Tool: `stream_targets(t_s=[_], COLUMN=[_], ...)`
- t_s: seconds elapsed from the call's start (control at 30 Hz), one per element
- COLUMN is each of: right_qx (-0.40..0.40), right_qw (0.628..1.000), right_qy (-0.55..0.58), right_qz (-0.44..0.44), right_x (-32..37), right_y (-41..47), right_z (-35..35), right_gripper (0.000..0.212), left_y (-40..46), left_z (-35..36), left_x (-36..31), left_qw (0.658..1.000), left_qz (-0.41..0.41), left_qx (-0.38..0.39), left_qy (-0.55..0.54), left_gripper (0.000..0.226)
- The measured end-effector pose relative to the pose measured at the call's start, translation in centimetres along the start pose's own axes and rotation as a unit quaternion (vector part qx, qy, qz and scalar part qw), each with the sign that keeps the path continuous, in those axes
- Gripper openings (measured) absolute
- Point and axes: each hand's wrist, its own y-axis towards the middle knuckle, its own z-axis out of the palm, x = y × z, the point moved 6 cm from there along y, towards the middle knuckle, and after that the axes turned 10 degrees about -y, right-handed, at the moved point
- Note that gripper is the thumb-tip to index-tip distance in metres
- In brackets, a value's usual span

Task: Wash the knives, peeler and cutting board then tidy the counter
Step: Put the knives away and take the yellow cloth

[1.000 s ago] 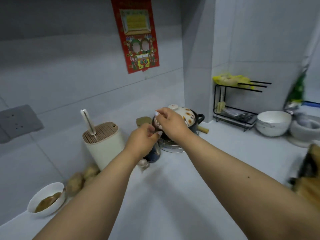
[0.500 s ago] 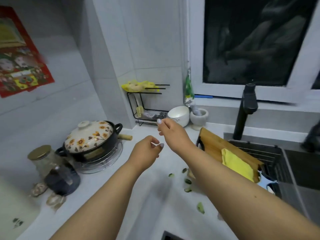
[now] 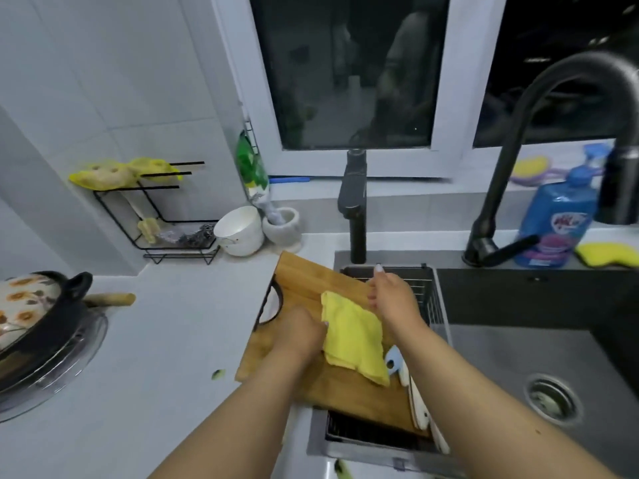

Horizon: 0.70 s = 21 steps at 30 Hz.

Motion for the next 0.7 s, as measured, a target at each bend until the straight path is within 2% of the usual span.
stream_targets(t_s=[0.17, 0.27, 0.33, 0.4, 0.47, 0.53, 0.6, 0.7], right_qx=[0.018, 0.046, 0.077, 0.111, 0.142, 0.148, 0.133, 0.098], right_qw=[0.999, 0.997, 0.991, 0.978, 0.962, 0.930, 0.887, 0.858], right_qy=[-0.012, -0.012, -0.012, 0.019, 0.111, 0.252, 0.385, 0.457], right_qz=[0.041, 0.067, 0.112, 0.176, 0.205, 0.221, 0.220, 0.211], right_x=[-3.2, -4.1, -4.7, -5.3, -5.3, -5.4, -5.4, -5.7], right_y=[1.5, 1.9, 2.3, 2.0, 1.3, 1.1, 1.6, 2.5], right_z=[-1.5, -1.4, -1.4, -1.4, -1.3, -1.3, -1.9, -3.7], right_gripper=[0.052, 0.062, 0.065, 0.069, 0.072, 0.072, 0.076, 0.076], left_y=[1.6, 1.9, 2.1, 1.9, 1.5, 0.7, 0.1, 0.1], left_z=[4.2, 4.8, 5.2, 5.3, 5.8, 6.8, 7.9, 8.4], left_x=[-1.4, -1.7, -2.8, -5.2, -8.1, -10.5, -11.6, -11.8], left_qw=[0.997, 0.996, 0.999, 0.999, 0.994, 0.981, 0.953, 0.890], left_qz=[-0.014, -0.045, -0.045, -0.010, 0.046, 0.076, 0.054, -0.043], left_qx=[-0.025, -0.022, -0.001, 0.009, 0.029, 0.085, 0.149, 0.170], left_qy=[0.074, 0.079, 0.025, -0.041, -0.092, -0.159, -0.257, -0.420], left_gripper=[0.038, 0.024, 0.013, 0.018, 0.015, 0.007, 0.005, 0.014])
